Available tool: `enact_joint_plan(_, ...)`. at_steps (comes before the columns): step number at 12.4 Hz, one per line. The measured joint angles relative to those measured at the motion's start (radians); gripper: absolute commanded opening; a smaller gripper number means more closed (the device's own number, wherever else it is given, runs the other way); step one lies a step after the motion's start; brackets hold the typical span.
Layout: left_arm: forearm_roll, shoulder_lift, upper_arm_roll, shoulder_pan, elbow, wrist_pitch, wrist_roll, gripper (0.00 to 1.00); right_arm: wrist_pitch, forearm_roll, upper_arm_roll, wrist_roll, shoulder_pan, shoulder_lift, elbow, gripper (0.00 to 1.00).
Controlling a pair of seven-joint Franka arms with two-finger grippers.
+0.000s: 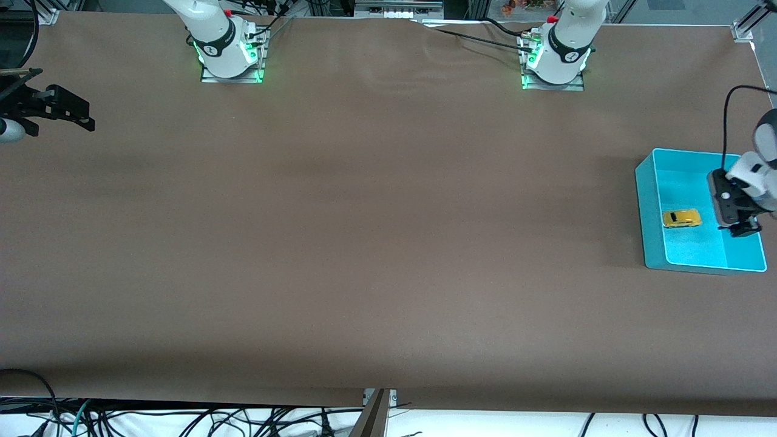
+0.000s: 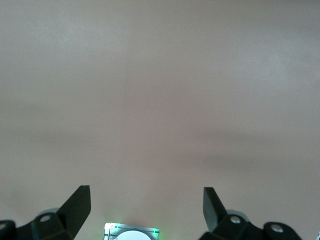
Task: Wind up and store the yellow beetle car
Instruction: 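Open the left gripper to release the car in the tray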
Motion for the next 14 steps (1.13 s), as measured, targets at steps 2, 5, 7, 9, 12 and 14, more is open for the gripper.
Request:
enact_joint_plan(2,-0.02,-0.046,-0.092,-0.001,0.131,-0.236,-0.102,1.0,0.0,0.0,0.0,0.0,0.0,0.0,0.0,0.99)
enact_joint_plan(5,-0.084,-0.055,-0.257,-0.004,0.275,-0.454,-0.367,1.0,0.0,0.0,0.0,0.0,0.0,0.001,0.0,0.99)
enact_joint_plan(7,-0.139,-0.054,-0.338,-0.007,0.294,-0.51,-0.578,1.0,0.0,0.0,0.0,0.0,-0.001,0.002,0.0,0.99)
enact_joint_plan(9,-0.2,-0.048,-0.401,-0.008,0.294,-0.526,-0.778,1.0,0.0,0.0,0.0,0.0,-0.001,0.004,0.0,0.99)
enact_joint_plan(12,-0.205,-0.068,-0.472,-0.055,0.305,-0.529,-1.045,1.0,0.0,0.0,-0.001,0.0,-0.001,0.005,0.0,0.99)
enact_joint_plan(14,-0.205,-0.121,-0.44,-0.148,0.308,-0.52,-1.207,1.0,0.0,0.0,-0.001,0.0,-0.001,0.006,0.0,0.99)
